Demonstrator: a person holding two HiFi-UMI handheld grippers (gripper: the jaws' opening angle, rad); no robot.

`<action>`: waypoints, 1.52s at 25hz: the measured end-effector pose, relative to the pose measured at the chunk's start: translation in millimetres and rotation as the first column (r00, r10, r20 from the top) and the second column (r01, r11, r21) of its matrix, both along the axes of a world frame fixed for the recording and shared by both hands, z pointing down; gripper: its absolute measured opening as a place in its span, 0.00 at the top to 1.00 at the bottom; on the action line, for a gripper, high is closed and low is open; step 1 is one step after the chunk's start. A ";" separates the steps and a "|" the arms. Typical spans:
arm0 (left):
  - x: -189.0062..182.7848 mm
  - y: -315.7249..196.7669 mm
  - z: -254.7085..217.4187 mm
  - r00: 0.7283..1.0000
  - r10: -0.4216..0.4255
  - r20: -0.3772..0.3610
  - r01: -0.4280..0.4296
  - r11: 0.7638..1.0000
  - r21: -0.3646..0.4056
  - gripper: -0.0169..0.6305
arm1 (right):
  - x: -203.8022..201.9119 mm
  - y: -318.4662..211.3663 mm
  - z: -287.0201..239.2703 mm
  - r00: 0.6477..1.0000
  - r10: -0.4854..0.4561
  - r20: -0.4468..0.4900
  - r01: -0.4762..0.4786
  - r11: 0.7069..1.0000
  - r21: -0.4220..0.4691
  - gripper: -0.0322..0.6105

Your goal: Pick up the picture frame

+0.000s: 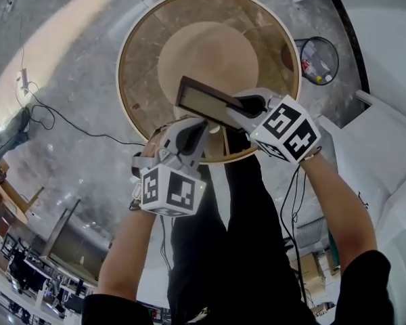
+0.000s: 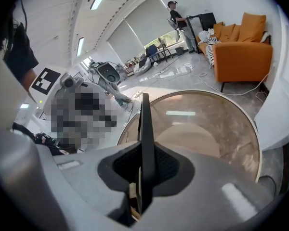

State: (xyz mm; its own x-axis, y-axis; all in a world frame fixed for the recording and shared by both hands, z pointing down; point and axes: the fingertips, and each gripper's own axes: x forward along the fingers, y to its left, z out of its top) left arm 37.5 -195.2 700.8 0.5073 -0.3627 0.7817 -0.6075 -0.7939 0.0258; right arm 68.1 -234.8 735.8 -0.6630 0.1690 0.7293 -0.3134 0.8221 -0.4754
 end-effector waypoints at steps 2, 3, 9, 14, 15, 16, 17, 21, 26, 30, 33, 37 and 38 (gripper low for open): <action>-5.1 -2.7 -16.4 0.999 -0.039 -0.006 0.039 0.999 0.013 0.95 | -0.9 1.3 -12.6 0.999 0.032 0.002 -0.032 0.999 -0.001 0.86; -7.2 -4.0 -24.5 0.998 -0.055 -0.009 0.055 0.998 0.017 0.95 | -0.8 2.0 -18.8 0.999 0.046 0.003 -0.046 0.999 0.000 0.86; -5.0 -7.0 -70.5 0.996 -0.088 -0.021 0.089 0.994 0.057 0.95 | 13.1 2.5 -60.2 0.993 0.114 0.005 -0.114 0.993 0.026 0.86; -5.3 -13.9 -117.0 0.992 -0.123 -0.040 0.126 0.987 0.096 0.95 | 19.5 -4.6 -100.0 0.986 0.164 0.026 -0.165 0.985 0.051 0.86; -6.4 -15.8 -125.0 0.991 -0.127 -0.040 0.131 0.986 0.105 0.95 | 19.8 -6.2 -107.1 0.985 0.168 0.028 -0.170 0.984 0.057 0.86; -7.9 -17.2 -132.5 0.991 -0.132 -0.039 0.135 0.984 0.112 0.95 | 19.9 -7.5 -114.1 0.985 0.171 0.030 -0.172 0.983 0.063 0.86; -9.5 -17.7 -139.6 0.990 -0.137 -0.038 0.141 0.983 0.117 0.95 | 19.9 -8.1 -121.2 0.985 0.172 0.032 -0.174 0.982 0.070 0.86; -15.0 -16.2 -163.7 0.989 -0.145 -0.026 0.147 0.980 0.134 0.95 | 20.4 -9.7 -147.9 0.982 0.182 0.045 -0.185 0.979 0.089 0.86; -12.3 -19.3 -183.2 0.989 -0.147 -0.025 0.149 0.976 0.158 0.95 | 25.2 -13.3 -171.2 0.977 0.204 0.056 -0.209 0.973 0.101 0.86; -6.9 -21.5 -202.6 0.985 -0.166 -0.046 0.171 0.971 0.167 0.95 | 30.5 -12.8 -186.5 0.970 0.235 0.057 -0.239 0.965 0.103 0.86; -6.8 -21.3 -216.2 0.985 -0.169 -0.046 0.175 0.968 0.180 0.95 | 30.7 -14.1 -200.9 0.963 0.260 0.068 -0.266 0.958 0.107 0.86; -15.4 -20.4 -233.7 0.984 -0.175 -0.027 0.177 0.965 0.192 0.95 | 33.1 -16.4 -221.9 0.954 0.286 0.084 -0.295 0.949 0.115 0.86; -19.6 -21.7 -238.9 0.984 -0.178 -0.021 0.178 0.964 0.199 0.95 | 33.3 -18.4 -227.5 0.952 0.293 0.089 -0.303 0.945 0.122 0.86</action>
State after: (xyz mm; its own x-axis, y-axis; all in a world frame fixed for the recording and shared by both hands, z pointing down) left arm 17.9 -216.8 462.0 0.4222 -0.5953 0.6836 -0.7397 -0.6622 -0.1199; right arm 101.4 -253.2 508.2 -0.7176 -0.1394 0.6823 -0.5241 0.7533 -0.3973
